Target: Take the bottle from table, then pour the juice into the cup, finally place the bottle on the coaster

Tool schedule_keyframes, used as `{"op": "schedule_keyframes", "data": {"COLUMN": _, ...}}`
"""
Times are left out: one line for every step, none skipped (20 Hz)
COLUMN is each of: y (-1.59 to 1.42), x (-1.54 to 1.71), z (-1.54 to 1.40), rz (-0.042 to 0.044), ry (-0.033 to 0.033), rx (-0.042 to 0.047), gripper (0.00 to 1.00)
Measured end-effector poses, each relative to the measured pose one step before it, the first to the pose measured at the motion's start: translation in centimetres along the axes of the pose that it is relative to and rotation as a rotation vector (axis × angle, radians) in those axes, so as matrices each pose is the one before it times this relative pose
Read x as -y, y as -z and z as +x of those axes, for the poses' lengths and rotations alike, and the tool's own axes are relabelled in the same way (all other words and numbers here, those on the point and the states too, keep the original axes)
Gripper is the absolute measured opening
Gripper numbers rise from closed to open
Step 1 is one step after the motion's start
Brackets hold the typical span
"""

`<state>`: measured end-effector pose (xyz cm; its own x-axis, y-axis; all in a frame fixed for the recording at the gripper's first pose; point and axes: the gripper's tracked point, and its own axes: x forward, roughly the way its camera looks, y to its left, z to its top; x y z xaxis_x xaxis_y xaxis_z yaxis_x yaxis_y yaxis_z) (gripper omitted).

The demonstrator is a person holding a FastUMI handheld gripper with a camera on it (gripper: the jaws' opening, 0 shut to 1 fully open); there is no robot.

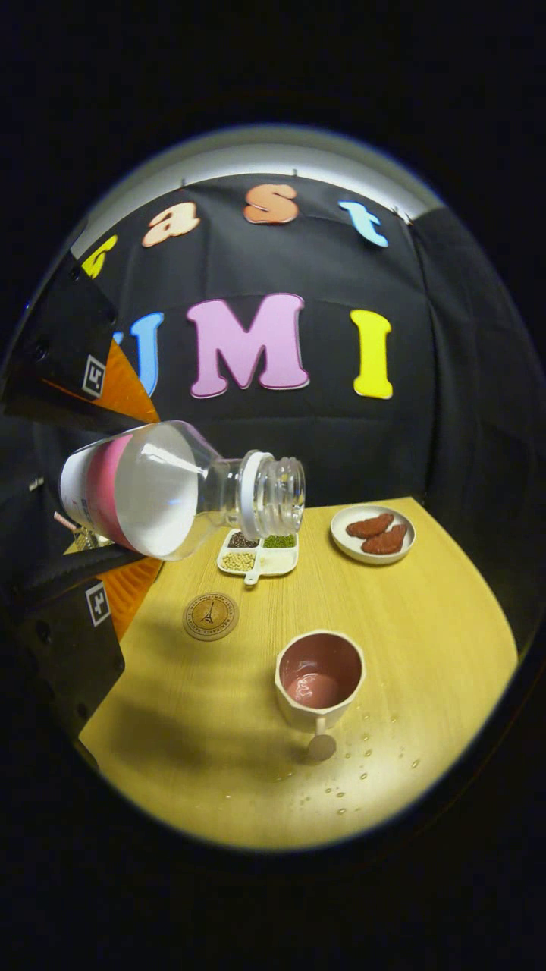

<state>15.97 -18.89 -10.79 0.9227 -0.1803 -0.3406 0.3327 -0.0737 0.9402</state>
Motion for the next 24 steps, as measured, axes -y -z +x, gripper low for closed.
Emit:
{"op": "schedule_keyframes", "data": {"y": 0.552, "x": -0.432, "z": -0.407, "rz": -0.0807, "ry": -0.01652, "rx": -0.00377, "gripper": 0.73}}
{"op": "schedule_keyframes", "data": {"y": 0.729, "x": -0.308, "z": -0.416, "rz": -0.0976, "ry": -0.01247, "rx": -0.00248, "gripper": 0.72}}
{"op": "schedule_keyframes", "data": {"y": 0.608, "x": -0.068, "z": -0.16, "rz": -0.08457, "ry": -0.00293, "rx": -0.00459, "gripper": 0.72}}
{"op": "schedule_keyframes", "data": {"y": 0.637, "x": -0.071, "z": -0.301, "rz": -0.09134, "ry": -0.00482, "rx": -0.00334, "gripper": 0.73}}
{"op": "schedule_keyframes", "data": {"y": 0.653, "x": -0.275, "z": -0.088, "rz": -0.09002, "ry": -0.00987, "rx": -0.00314, "gripper": 0.73}}
{"op": "schedule_keyframes", "data": {"y": 0.471, "x": -0.369, "z": 0.076, "rz": -0.08449, "ry": -0.00509, "rx": 0.00355, "gripper": 0.72}}
{"op": "schedule_keyframes", "data": {"y": 0.808, "x": -0.076, "z": 0.346, "rz": -0.08496, "ry": -0.00438, "rx": -0.00292, "gripper": 0.73}}
{"op": "schedule_keyframes", "data": {"y": 0.822, "x": -0.285, "z": 0.43, "rz": -0.08844, "ry": -0.00672, "rx": -0.00391, "gripper": 0.72}}
{"op": "schedule_keyframes", "data": {"y": 0.965, "x": 0.263, "z": 0.624, "rz": -0.09307, "ry": 0.00344, "rx": -0.00244, "gripper": 0.72}}
{"op": "schedule_keyframes", "data": {"y": 0.56, "x": 0.687, "z": 0.586, "rz": -0.11385, "ry": 0.01572, "rx": 0.01191, "gripper": 0.72}}
{"op": "schedule_keyframes", "data": {"y": 0.745, "x": 0.475, "z": 0.505, "rz": -0.1053, "ry": 0.02081, "rx": 0.00414, "gripper": 0.72}}
{"op": "schedule_keyframes", "data": {"y": 0.604, "x": 0.317, "z": 0.6, "rz": -0.09839, "ry": 0.01799, "rx": 0.00796, "gripper": 0.72}}
{"op": "schedule_keyframes", "data": {"y": 0.754, "x": -0.034, "z": 1.195, "rz": -0.08659, "ry": 0.01635, "rx": 0.01148, "gripper": 0.73}}
{"op": "schedule_keyframes", "data": {"y": 0.524, "x": -0.034, "z": 0.671, "rz": -0.06498, "ry": 0.01649, "rx": 0.00984, "gripper": 0.73}}
{"op": "schedule_keyframes", "data": {"y": 0.273, "x": -0.284, "z": 0.629, "rz": -0.05265, "ry": 0.013, "rx": 0.01705, "gripper": 0.73}}
{"op": "schedule_keyframes", "data": {"y": -0.09, "x": -0.144, "z": 0.618, "rz": -0.04138, "ry": 0.01721, "rx": 0.01025, "gripper": 0.73}}
{"op": "schedule_keyframes", "data": {"y": -0.095, "x": -0.11, "z": 0.649, "rz": -0.03797, "ry": 0.0097, "rx": 0.01614, "gripper": 0.72}}
{"op": "schedule_keyframes", "data": {"y": -0.113, "x": -0.007, "z": 0.789, "rz": -0.04029, "ry": 0.01363, "rx": 0.01521, "gripper": 0.73}}
{"op": "schedule_keyframes", "data": {"y": -0.206, "x": 0.227, "z": 0.788, "rz": -0.04803, "ry": 0.02138, "rx": 0.015, "gripper": 0.73}}
{"op": "schedule_keyframes", "data": {"y": -0.185, "x": 0.228, "z": 0.888, "rz": -0.04552, "ry": 0.01853, "rx": 0.0176, "gripper": 0.72}}
{"op": "schedule_keyframes", "data": {"y": -0.259, "x": 0.213, "z": 0.955, "rz": -0.03941, "ry": 0.01601, "rx": 0.01756, "gripper": 0.72}}
{"op": "schedule_keyframes", "data": {"y": -0.176, "x": -0.038, "z": 1.18, "rz": -0.03318, "ry": 0.00813, "rx": 0.01744, "gripper": 0.72}}
{"op": "schedule_keyframes", "data": {"y": 0.108, "x": -0.101, "z": 1.2, "rz": -0.02889, "ry": 0.00462, "rx": 0.01343, "gripper": 0.72}}
{"op": "schedule_keyframes", "data": {"y": 0.198, "x": -0.094, "z": 1.171, "rz": -0.01901, "ry": 0.0038, "rx": 0.00926, "gripper": 0.72}}
